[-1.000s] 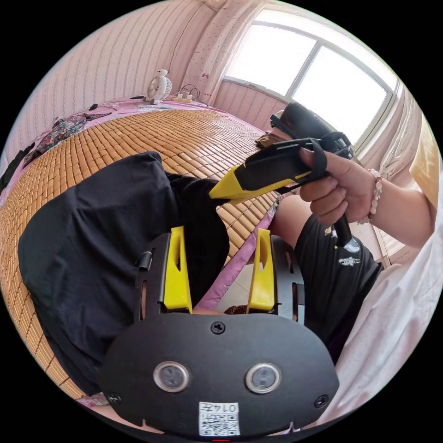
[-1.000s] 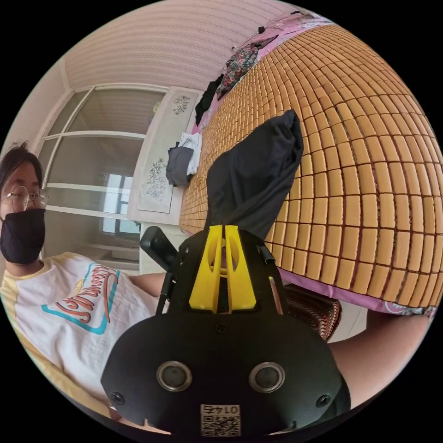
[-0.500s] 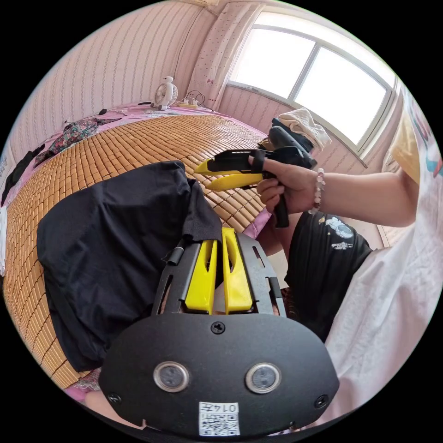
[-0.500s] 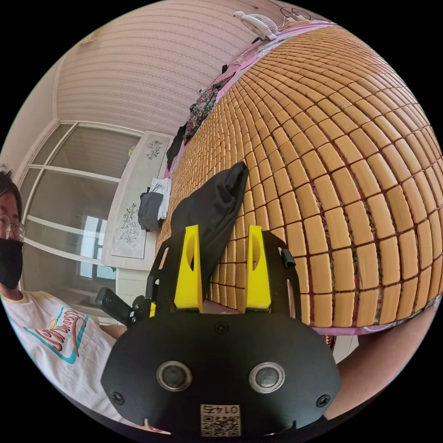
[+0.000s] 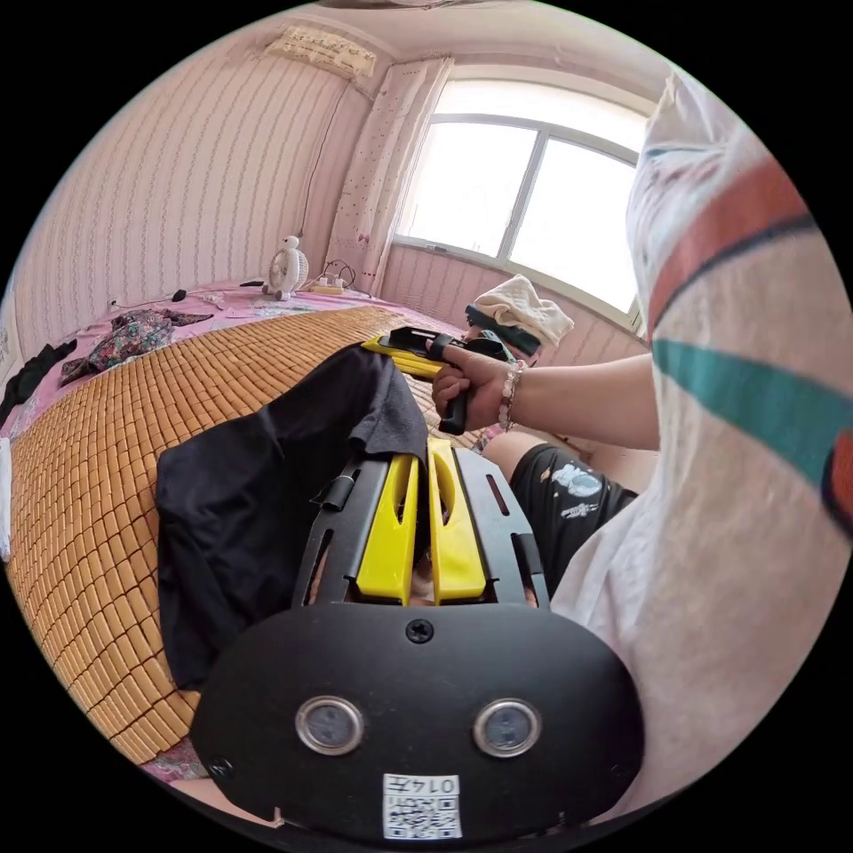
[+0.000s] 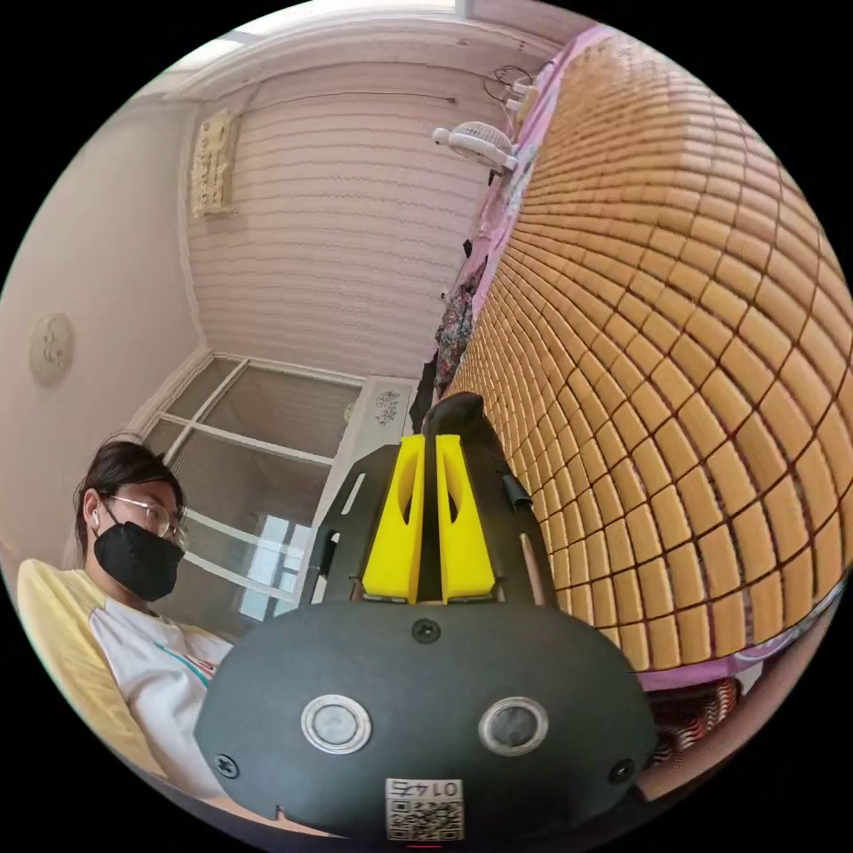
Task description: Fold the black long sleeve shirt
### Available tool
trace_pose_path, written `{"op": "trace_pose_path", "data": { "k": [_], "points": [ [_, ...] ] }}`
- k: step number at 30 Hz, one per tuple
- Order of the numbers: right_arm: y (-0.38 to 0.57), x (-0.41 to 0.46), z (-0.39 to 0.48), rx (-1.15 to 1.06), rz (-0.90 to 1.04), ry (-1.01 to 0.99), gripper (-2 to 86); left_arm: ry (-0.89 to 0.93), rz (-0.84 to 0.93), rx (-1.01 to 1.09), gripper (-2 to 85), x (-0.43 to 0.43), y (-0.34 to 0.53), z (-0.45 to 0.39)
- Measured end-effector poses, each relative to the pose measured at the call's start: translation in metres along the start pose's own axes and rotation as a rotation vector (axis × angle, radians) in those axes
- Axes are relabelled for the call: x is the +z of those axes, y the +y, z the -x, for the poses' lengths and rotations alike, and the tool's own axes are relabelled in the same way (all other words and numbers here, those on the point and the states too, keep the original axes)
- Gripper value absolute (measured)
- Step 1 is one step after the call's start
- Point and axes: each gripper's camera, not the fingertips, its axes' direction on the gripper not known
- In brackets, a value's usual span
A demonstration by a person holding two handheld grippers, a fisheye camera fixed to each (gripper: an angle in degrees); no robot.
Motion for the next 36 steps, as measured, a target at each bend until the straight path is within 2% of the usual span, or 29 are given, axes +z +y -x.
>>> {"op": "trace_pose_path", "data": {
  "k": [4,6,11,14,17,19,23,27,30,36],
  "points": [
    [-0.005,0.024,0.085,-0.303,0.152,0.275,1.8,0.015,-0.101,-0.096,-0.6,-0.014,-0.006,0.019],
    [0.004,0.079,0.12,-0.453,0.291,0.358,2.6,-0.03,-0.121,-0.14,-0.6,-0.023,-0.004,0.029],
    [0.047,0.205,0.123,-0.637,0.488,0.523,5.7,-0.267,-0.029,-0.269,-0.3,-0.03,0.013,0.068],
    [0.066,0.235,0.117,-0.647,0.543,0.473,7.6,-0.341,0.022,-0.418,0.1,-0.027,0.026,0.096],
    [0.072,0.232,0.127,-0.674,0.531,0.388,7.3,-0.331,0.092,-0.584,0.6,-0.021,0.038,0.12],
    [0.071,0.228,0.133,-0.7,0.537,0.41,7.2,-0.333,0.109,-0.616,0.9,-0.019,0.038,0.127],
    [0.062,0.227,0.133,-0.751,0.559,0.561,6.8,-0.359,0.078,-0.597,3.6,-0.022,0.019,0.135],
    [0.062,0.251,0.129,-0.762,0.612,0.577,4.8,-0.352,0.078,-0.588,5.9,-0.017,-0.003,0.154],
    [0.074,0.29,0.121,-0.807,0.703,0.591,3.4,-0.299,0.148,-0.614,6.7,-0.001,-0.02,0.171],
    [0.1,0.365,0.087,-0.839,0.895,0.684,2.5,-0.321,0.253,-0.658,7.1,0.024,-0.032,0.18]
  ]
}}
